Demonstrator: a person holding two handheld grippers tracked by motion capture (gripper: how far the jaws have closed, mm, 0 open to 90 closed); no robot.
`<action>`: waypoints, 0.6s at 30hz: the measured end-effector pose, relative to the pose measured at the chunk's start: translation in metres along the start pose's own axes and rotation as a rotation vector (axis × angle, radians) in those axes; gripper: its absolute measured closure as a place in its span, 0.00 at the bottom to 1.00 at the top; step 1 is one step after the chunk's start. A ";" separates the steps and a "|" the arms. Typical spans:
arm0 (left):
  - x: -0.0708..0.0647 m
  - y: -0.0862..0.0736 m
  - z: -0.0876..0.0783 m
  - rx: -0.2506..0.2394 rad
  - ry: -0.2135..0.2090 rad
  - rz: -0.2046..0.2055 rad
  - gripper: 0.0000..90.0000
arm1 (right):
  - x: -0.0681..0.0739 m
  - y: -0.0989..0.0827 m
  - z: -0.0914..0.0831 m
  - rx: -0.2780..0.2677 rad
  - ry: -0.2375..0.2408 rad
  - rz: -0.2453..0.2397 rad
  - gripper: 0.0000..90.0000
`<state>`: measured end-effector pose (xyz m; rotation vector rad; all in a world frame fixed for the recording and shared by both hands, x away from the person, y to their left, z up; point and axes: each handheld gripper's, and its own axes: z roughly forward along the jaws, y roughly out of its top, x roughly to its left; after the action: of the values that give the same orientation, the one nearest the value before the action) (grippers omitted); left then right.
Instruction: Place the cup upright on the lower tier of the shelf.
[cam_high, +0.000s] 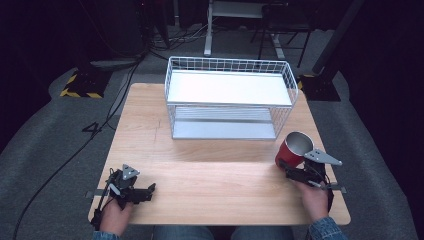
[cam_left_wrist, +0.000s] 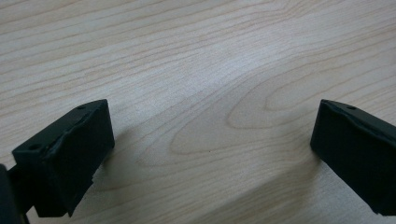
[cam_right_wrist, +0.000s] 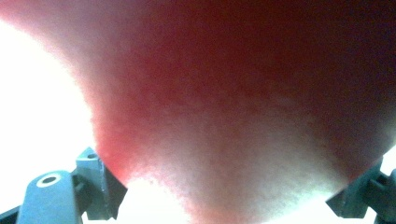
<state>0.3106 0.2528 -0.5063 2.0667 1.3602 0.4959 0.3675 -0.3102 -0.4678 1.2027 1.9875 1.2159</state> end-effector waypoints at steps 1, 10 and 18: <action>0.000 0.000 0.000 0.000 0.000 -0.001 0.00 | 0.002 0.004 0.002 -0.003 0.009 0.003 0.20; 0.000 0.000 0.000 -0.001 0.000 -0.001 0.00 | 0.010 0.020 0.010 -0.001 0.047 -0.016 0.20; 0.000 0.000 0.000 -0.001 0.012 -0.017 0.00 | 0.020 0.036 0.026 0.005 0.093 -0.032 0.20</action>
<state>0.3110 0.2522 -0.5064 2.0525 1.3833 0.5030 0.3935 -0.2740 -0.4475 1.1317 2.0699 1.2724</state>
